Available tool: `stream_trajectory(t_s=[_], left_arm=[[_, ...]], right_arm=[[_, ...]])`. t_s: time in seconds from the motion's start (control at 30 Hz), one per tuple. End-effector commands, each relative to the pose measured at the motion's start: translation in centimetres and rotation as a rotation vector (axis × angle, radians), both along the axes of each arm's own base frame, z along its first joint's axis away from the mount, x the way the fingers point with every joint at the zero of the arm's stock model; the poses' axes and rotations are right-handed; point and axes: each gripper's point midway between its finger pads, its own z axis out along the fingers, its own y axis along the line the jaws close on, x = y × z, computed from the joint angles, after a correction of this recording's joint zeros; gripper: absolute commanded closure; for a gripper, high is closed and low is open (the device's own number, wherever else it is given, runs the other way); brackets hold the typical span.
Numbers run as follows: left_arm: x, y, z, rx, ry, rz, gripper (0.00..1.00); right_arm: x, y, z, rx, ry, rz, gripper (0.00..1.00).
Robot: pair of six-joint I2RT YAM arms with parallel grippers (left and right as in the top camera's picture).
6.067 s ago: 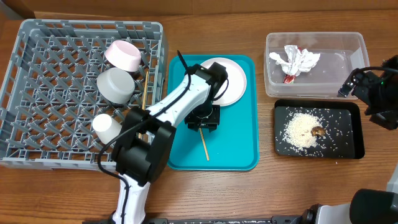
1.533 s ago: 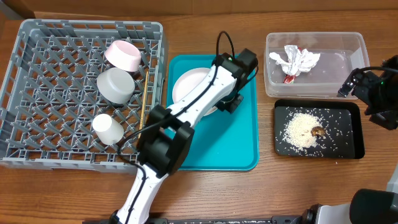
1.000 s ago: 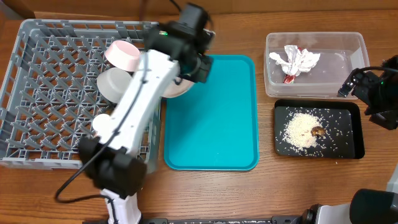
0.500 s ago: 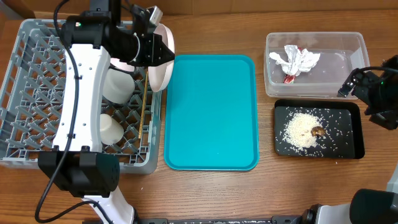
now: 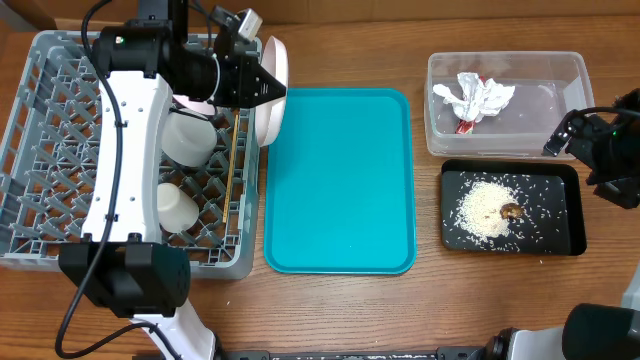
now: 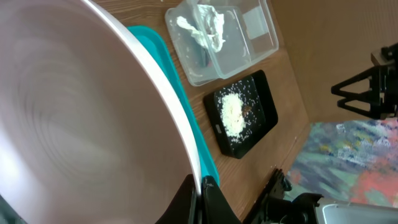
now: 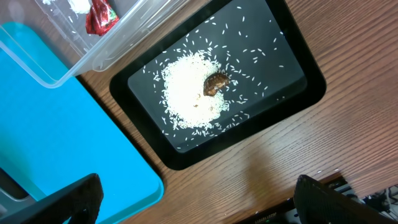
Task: Sort waste into correct bins and load items into the dishwasher
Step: 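Carry the white plate to the rack and stand it upright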
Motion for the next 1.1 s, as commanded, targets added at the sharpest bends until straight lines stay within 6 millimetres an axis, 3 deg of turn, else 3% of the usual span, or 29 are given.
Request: stream_trajectory(t_s=[0.0, 0.23, 0.6, 0.9, 1.07], left_arm=[[0.0, 1.3, 0.4, -0.018, -0.023, 0.004, 0.96], [-0.1, 2.4, -0.5, -0.011, -0.015, 0.01, 0.96], [-1.0, 3.1, -5.0, -0.009, 0.075, 0.004, 0.96], [-0.9, 7.1, -7.4, 0.114, 0.116, 0.087, 0.95], [-0.9, 8.3, -8.4, 0.195, 0.128, 0.108, 0.64]], right_arm=[[0.1, 0.0, 1.0, -0.011, -0.038, 0.001, 0.0], [0.1, 0.0, 1.0, -0.011, -0.038, 0.001, 0.0], [0.1, 0.0, 1.0, -0.011, -0.038, 0.001, 0.0], [0.1, 0.0, 1.0, -0.011, -0.038, 0.001, 0.0], [0.1, 0.0, 1.0, -0.011, -0.038, 0.001, 0.0]])
